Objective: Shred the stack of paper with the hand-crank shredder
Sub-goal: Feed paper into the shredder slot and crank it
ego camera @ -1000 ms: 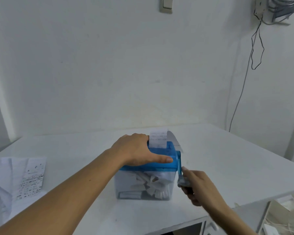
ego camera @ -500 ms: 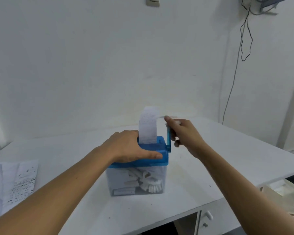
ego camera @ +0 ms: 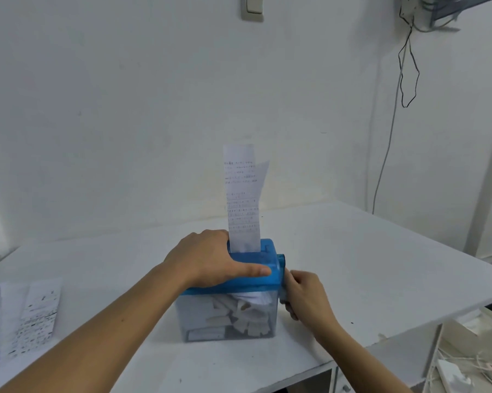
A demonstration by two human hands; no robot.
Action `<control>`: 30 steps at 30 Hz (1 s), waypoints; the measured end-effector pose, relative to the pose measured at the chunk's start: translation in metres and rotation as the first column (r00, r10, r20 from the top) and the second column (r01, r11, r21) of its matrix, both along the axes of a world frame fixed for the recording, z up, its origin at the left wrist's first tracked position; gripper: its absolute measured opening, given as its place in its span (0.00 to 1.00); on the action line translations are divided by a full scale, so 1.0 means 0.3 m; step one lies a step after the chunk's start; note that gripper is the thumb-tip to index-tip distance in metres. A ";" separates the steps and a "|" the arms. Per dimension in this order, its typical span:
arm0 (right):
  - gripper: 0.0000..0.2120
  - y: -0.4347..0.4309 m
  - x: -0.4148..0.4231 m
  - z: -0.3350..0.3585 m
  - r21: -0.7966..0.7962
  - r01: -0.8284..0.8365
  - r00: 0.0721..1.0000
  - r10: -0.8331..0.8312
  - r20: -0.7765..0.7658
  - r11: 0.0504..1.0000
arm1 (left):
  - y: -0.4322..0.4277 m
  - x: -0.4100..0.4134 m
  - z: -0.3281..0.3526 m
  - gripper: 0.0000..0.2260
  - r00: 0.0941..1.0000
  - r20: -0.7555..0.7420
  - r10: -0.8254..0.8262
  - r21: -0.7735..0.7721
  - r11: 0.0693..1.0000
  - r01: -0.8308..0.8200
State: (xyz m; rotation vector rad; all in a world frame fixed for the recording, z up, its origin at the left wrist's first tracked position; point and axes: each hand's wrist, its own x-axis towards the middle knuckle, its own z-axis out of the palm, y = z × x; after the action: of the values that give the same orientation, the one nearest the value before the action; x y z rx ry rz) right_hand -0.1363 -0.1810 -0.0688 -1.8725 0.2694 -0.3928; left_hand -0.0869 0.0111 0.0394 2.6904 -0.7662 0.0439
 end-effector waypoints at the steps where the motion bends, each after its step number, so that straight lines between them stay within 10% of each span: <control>1: 0.24 0.004 -0.024 0.009 -0.028 -0.004 1.000 0.004 -0.008 1.000 | 0.001 0.000 0.000 0.47 1.000 0.002 0.004 -0.006 1.000 -0.004; 14: 0.20 -0.057 -0.213 0.228 -0.113 -0.367 0.920 0.378 0.103 0.923 | 0.001 0.013 -0.004 0.46 1.000 0.002 -0.011 -0.003 1.000 0.011; 21: 0.25 -0.001 -0.092 0.300 -0.117 -0.046 0.950 0.079 0.303 0.992 | 0.001 0.015 0.000 0.44 0.999 -0.035 -0.028 -0.009 1.000 0.028; 30: 0.23 -0.051 0.162 0.337 -0.292 0.115 0.988 -0.077 0.137 0.950 | 0.008 0.014 0.000 0.41 0.998 -0.021 -0.059 -0.018 0.998 0.059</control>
State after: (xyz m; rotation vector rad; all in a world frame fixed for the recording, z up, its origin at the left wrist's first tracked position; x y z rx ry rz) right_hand -0.0877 -0.1964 0.0324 -2.1262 0.2269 -0.6443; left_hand -0.0826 0.0134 0.0394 2.6456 -0.8339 0.0076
